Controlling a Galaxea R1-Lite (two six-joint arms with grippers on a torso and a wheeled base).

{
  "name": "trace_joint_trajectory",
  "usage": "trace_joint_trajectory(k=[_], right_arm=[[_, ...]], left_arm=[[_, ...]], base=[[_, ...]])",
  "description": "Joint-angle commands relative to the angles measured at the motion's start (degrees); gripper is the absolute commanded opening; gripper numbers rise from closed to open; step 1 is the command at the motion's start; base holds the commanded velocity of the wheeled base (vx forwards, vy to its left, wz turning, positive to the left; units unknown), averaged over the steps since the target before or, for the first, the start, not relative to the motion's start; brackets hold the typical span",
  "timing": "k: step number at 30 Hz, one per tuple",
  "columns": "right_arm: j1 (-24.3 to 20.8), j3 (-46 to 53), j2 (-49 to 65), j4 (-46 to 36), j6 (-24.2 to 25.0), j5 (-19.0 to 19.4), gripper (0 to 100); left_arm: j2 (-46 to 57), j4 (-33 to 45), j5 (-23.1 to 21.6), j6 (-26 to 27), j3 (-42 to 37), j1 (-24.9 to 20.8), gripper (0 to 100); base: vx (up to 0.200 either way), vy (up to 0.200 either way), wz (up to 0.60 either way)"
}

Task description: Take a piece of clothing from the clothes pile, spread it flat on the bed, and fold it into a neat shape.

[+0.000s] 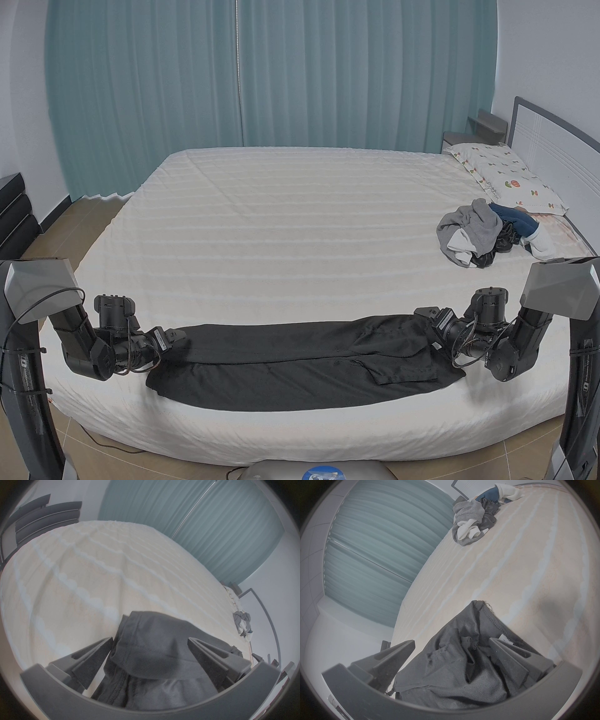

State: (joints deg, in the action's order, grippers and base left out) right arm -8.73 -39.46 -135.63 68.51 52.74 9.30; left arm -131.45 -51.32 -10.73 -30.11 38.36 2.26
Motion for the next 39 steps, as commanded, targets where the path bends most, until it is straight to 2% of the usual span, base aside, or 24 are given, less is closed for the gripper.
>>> trace_joint_trajectory(k=[1,6,18,25,26,39], right_arm=[[0.12,0.00,0.19,0.04,-0.09,0.01,100],[-0.15,0.00,0.02,0.04,0.00,0.01,100],[0.03,0.00,0.19,-0.04,0.00,0.01,100],[-0.06,0.09,0.28,-0.04,0.00,0.01,100],[-0.06,0.09,0.28,-0.04,0.00,0.01,100],[0.38,0.09,0.72,0.04,0.00,0.01,100]], left_arm=[[-0.56,-2.55,-1.31,-0.12,-0.66,-0.32,100],[-3.29,-5.98,-1.93,0.84,-1.54,-0.41,100],[-3.81,-7.04,-1.93,3.74,-4.17,-0.67,100],[-4.08,-8.79,-1.93,3.66,-4.44,-1.02,100],[-4.08,-8.79,-1.93,3.57,-4.44,-1.02,0],[-3.20,-8.97,-2.02,3.04,-4.53,-0.41,0]], base=[[0.000,0.000,0.00],[0.000,0.000,0.00],[0.000,0.000,0.00],[0.000,0.000,0.00],[0.000,0.000,0.00],[0.000,0.000,0.00]])
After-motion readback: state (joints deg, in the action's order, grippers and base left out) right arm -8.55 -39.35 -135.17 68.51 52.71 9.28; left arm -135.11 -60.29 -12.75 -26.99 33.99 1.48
